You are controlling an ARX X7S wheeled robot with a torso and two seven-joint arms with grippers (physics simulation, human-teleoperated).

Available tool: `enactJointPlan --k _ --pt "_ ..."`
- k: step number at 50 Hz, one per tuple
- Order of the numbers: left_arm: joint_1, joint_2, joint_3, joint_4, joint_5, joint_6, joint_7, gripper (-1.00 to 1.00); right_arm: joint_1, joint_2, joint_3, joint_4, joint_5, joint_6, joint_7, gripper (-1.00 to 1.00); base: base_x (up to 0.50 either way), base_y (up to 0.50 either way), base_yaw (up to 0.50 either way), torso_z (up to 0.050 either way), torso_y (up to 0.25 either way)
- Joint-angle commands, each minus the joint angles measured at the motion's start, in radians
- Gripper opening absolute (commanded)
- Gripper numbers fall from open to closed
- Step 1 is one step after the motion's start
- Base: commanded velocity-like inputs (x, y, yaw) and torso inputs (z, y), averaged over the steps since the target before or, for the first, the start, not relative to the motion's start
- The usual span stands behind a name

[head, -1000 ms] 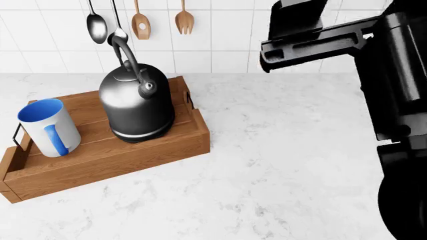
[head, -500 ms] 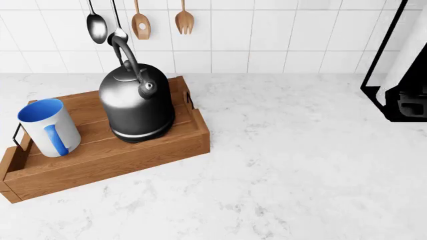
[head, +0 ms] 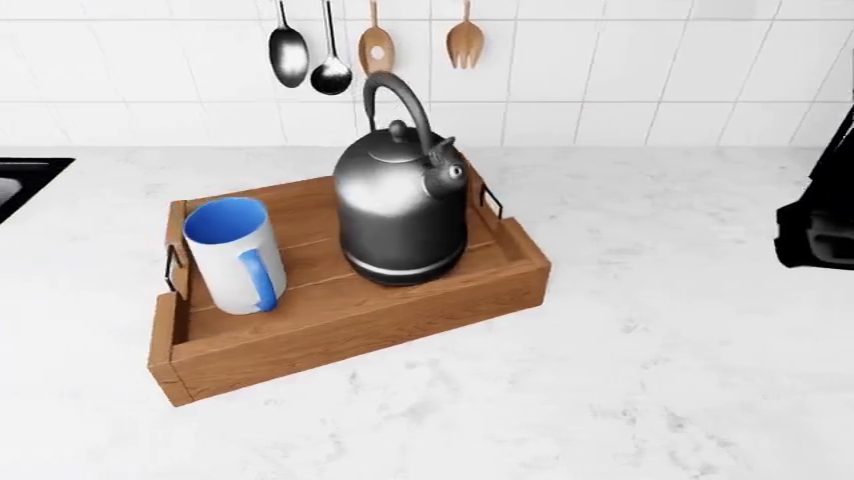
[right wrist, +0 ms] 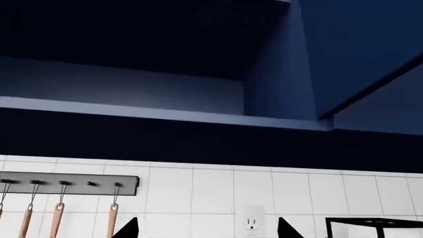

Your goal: Pick the kettle from the counter and place it on the tray. Then pick the mug from the cabinet and place it on the tray. Then close the cabinet doors.

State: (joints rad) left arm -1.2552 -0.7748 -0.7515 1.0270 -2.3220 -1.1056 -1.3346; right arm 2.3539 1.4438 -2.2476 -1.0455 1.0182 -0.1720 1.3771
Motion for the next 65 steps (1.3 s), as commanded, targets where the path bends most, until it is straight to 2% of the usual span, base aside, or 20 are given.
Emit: enactJointPlan --k 1,16,34,54,60,65 --pt "0.009 0.021 -0.035 -0.002 -0.030 -0.030 -0.016 1.00 0.001 -0.016 -0.042 -0.002 -0.025 -0.023 0.024 1.00 0.00 0.50 0.00 0.000 0.000" --pt "0.035 0.055 -0.071 -0.007 -0.040 -0.071 -0.014 1.00 0.002 -0.048 -0.096 -0.002 -0.055 -0.047 0.063 1.00 0.00 0.50 0.00 0.000 0.000" --pt "0.039 0.072 -0.081 -0.019 -0.036 -0.096 -0.009 1.00 0.001 -0.042 -0.076 -0.002 -0.037 -0.053 0.060 1.00 0.00 0.50 0.00 0.000 0.000" --pt "0.069 0.062 -0.068 -0.044 0.028 -0.157 -0.027 1.00 0.002 -0.071 -0.103 -0.002 -0.050 -0.057 0.087 1.00 0.00 0.50 0.00 0.000 0.000" --pt "0.067 0.001 -0.064 -0.066 0.103 -0.190 -0.071 1.00 0.001 -0.057 -0.116 -0.002 -0.048 -0.079 0.078 1.00 0.00 0.26 0.00 0.000 0.000" --pt "0.010 -0.145 0.037 -0.113 0.220 -0.192 -0.171 1.00 0.001 -0.063 -0.130 -0.002 -0.050 -0.092 0.085 1.00 0.00 0.00 0.00 0.000 0.000"
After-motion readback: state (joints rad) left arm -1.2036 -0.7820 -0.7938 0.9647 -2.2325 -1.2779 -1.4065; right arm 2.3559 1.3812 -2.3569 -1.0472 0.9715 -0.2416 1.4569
